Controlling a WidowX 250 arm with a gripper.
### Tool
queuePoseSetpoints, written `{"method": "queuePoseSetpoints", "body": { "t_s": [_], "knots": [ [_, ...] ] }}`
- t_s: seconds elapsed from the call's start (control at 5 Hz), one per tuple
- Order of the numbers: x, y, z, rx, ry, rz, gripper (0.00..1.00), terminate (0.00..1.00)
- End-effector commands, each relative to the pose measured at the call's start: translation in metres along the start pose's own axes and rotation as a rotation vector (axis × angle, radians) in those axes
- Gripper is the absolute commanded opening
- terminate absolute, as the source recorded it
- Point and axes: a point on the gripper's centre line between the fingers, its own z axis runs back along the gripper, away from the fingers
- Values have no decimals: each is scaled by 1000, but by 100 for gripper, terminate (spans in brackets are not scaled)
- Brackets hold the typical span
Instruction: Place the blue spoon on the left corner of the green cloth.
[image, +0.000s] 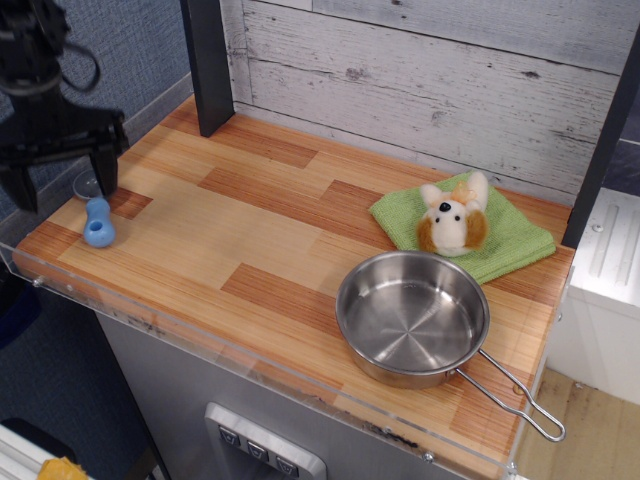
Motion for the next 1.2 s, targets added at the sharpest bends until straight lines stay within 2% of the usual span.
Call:
{"method": "queuePoseSetpoints", "body": {
  "t_s": [0.0, 0.2, 0.4, 0.8, 1.0],
  "knots": [
    [7, -2, -16, 46, -22, -16, 100, 0],
    [4, -8, -28, 48, -30, -7, 100, 0],
    [2, -13, -27, 38, -61, 7, 0, 0],
    [0, -20, -17, -2, -65, 22, 0, 0],
    [8, -19, 1, -52, -84, 71, 0, 0]
  ]
}}
